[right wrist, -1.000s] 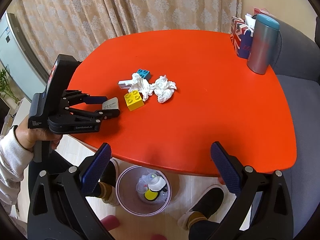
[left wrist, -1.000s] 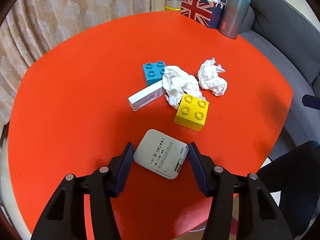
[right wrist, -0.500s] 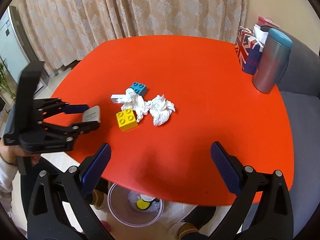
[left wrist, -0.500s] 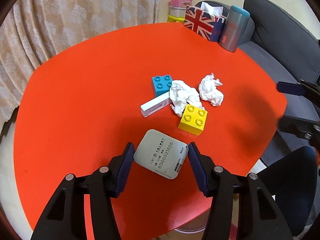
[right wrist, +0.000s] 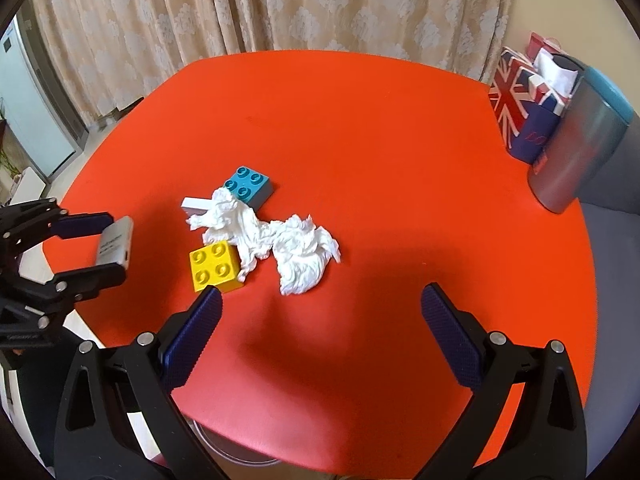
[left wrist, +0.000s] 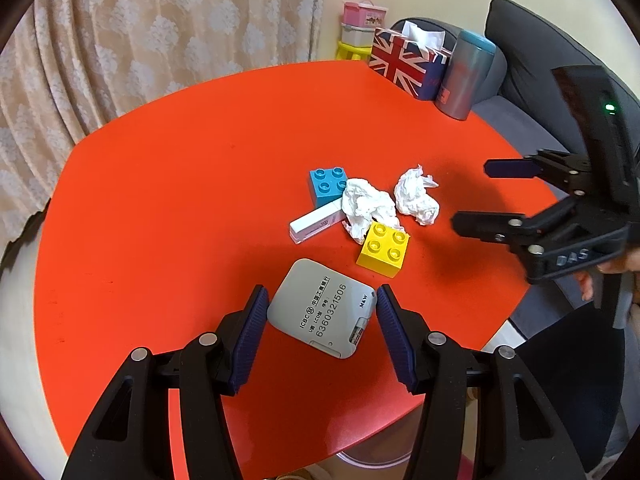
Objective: Collect trash
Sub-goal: 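Lift the white device with the left tool while the right tool grasps the crumpled tissue, then carry the device and tissue to the bin with both tools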
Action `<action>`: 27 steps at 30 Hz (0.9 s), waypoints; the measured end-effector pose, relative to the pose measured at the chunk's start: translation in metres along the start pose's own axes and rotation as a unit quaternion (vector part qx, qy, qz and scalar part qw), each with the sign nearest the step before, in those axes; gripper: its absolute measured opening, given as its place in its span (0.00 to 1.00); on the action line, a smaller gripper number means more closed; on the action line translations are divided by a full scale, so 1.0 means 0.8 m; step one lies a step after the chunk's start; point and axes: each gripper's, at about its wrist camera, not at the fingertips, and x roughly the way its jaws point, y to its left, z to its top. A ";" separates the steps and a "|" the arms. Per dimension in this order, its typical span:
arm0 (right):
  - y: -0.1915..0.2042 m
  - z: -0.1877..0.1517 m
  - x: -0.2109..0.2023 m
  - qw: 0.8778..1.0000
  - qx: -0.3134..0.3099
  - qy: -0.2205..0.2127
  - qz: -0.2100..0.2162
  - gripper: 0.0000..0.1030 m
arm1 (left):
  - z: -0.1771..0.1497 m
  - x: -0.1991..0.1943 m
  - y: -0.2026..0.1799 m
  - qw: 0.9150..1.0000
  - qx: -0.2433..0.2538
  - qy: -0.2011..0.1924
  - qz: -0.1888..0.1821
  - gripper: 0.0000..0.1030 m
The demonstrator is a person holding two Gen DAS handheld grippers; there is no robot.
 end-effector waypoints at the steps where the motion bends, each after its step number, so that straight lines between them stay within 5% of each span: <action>1: 0.000 0.001 0.004 1.000 0.000 0.004 0.001 0.89 | 0.000 -0.001 0.001 1.000 -0.001 -0.001 -0.001 0.53; 3: 0.000 0.002 0.012 1.000 -0.001 0.015 0.000 0.75 | 0.000 -0.001 0.003 1.000 -0.003 -0.001 -0.002 0.53; 17: 0.010 0.000 0.032 0.999 -0.019 0.028 0.017 0.19 | -0.007 0.004 0.008 1.000 -0.009 0.002 -0.009 0.53; 27: 0.011 -0.005 0.007 1.000 -0.018 0.006 0.015 0.11 | -0.006 0.000 0.006 1.000 -0.009 -0.002 -0.009 0.53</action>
